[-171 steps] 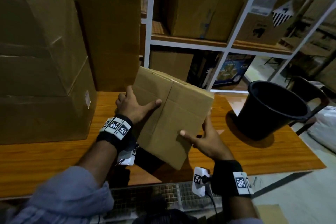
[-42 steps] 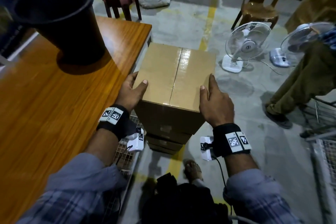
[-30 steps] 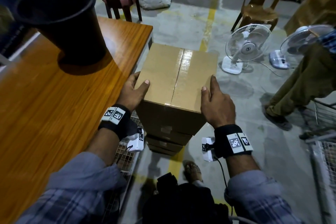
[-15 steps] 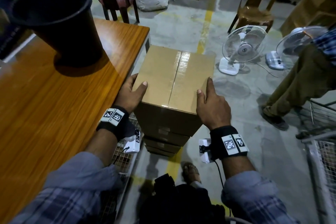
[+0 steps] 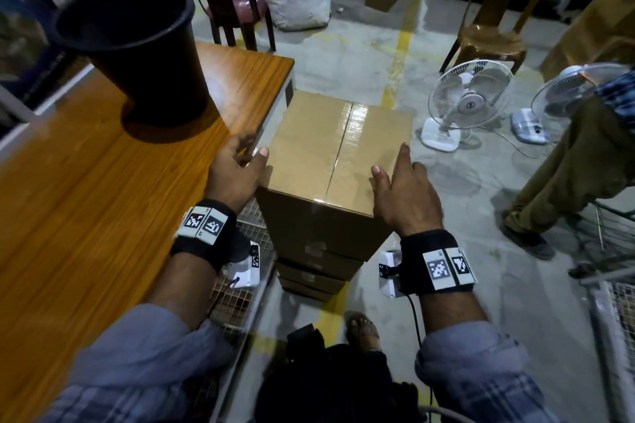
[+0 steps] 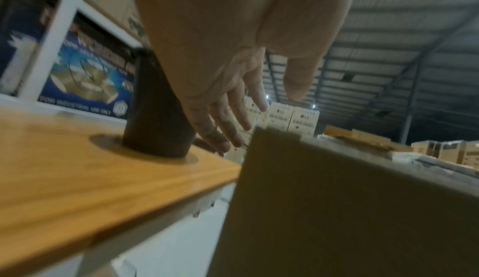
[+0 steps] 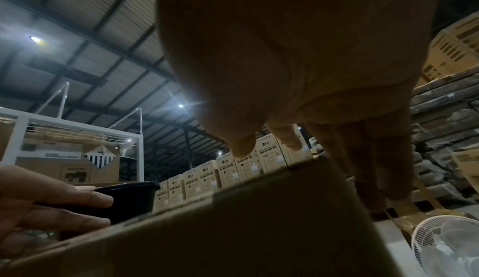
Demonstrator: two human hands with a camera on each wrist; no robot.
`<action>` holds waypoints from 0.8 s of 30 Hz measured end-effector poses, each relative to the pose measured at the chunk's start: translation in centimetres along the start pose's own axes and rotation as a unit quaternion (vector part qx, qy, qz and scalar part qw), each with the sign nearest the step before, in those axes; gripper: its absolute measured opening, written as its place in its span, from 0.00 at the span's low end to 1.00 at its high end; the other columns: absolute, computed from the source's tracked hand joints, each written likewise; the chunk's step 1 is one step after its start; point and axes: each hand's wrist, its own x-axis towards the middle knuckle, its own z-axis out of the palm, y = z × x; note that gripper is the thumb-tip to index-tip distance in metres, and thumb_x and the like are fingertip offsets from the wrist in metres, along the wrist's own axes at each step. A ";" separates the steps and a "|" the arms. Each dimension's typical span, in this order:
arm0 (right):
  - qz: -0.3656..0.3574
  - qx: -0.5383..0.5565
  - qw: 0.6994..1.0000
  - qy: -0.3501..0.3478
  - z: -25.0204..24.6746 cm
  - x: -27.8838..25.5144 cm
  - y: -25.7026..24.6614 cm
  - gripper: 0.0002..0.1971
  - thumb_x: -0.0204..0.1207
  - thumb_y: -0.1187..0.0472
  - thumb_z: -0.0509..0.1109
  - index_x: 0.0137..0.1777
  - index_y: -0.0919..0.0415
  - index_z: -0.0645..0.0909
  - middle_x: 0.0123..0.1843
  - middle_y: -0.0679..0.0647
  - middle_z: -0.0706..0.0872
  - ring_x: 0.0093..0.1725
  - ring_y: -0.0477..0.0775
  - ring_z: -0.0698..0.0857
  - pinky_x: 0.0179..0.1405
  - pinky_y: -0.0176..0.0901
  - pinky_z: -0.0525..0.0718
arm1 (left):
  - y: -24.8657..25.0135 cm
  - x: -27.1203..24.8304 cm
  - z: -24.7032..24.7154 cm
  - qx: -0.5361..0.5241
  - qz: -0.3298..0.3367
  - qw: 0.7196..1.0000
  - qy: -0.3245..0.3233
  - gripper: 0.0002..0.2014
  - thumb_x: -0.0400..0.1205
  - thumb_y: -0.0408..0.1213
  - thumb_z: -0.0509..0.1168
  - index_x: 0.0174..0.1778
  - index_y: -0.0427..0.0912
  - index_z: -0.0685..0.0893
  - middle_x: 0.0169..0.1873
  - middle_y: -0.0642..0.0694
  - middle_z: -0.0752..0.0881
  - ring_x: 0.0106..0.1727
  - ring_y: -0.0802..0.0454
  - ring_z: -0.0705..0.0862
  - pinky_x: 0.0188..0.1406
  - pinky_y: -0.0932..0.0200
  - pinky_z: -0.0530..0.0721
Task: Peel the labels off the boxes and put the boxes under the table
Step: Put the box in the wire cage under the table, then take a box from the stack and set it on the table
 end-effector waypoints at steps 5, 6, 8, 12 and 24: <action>-0.040 -0.042 0.997 0.049 -1.6 -0.7 -2.2 0.37 0.90 0.35 0.53 0.92 0.55 0.53 0.86 0.68 0.66 0.80 0.72 0.71 0.76 0.67 0.73 | 1.7 -1.6 -2.1 -0.012 0.031 0.999 0.040 0.18 0.89 0.44 0.68 0.76 0.55 0.80 0.64 0.61 0.84 0.57 0.75 0.85 0.49 0.71 0.86; -0.057 -0.043 0.996 0.058 -1.8 -0.8 -2.7 0.37 0.90 0.35 0.53 0.91 0.55 0.56 0.86 0.68 0.67 0.81 0.71 0.71 0.77 0.67 0.72 | 2.3 -1.9 -2.6 -0.009 0.040 0.998 0.046 0.18 0.89 0.42 0.67 0.76 0.53 0.81 0.65 0.60 0.84 0.57 0.77 0.84 0.46 0.75 0.83; -0.103 -0.027 0.992 0.070 -2.2 -1.1 -4.1 0.34 0.89 0.36 0.54 0.89 0.55 0.62 0.83 0.66 0.72 0.80 0.69 0.72 0.76 0.67 0.73 | 3.3 -2.5 -3.8 -0.011 0.064 0.996 0.063 0.17 0.89 0.41 0.67 0.75 0.53 0.82 0.69 0.57 0.84 0.64 0.67 0.83 0.55 0.67 0.84; -0.198 0.023 0.976 0.088 -3.2 -1.4 -7.7 0.28 0.90 0.40 0.58 0.82 0.55 0.74 0.75 0.61 0.82 0.74 0.66 0.78 0.72 0.63 0.73 | 5.7 -4.0 -6.8 -0.020 0.111 0.987 0.112 0.13 0.86 0.45 0.69 0.66 0.62 0.86 0.64 0.55 0.89 0.65 0.50 0.87 0.66 0.39 0.87; -0.476 0.192 0.858 0.014 -3.8 -3.1 -21.1 0.21 0.87 0.46 0.64 0.75 0.55 0.81 0.63 0.55 0.90 0.63 0.60 0.86 0.62 0.62 0.84 | 11.3 -13.6 -15.4 0.080 0.120 0.936 0.319 0.14 0.89 0.44 0.67 0.71 0.52 0.85 0.63 0.56 0.89 0.56 0.50 0.91 0.59 0.42 0.91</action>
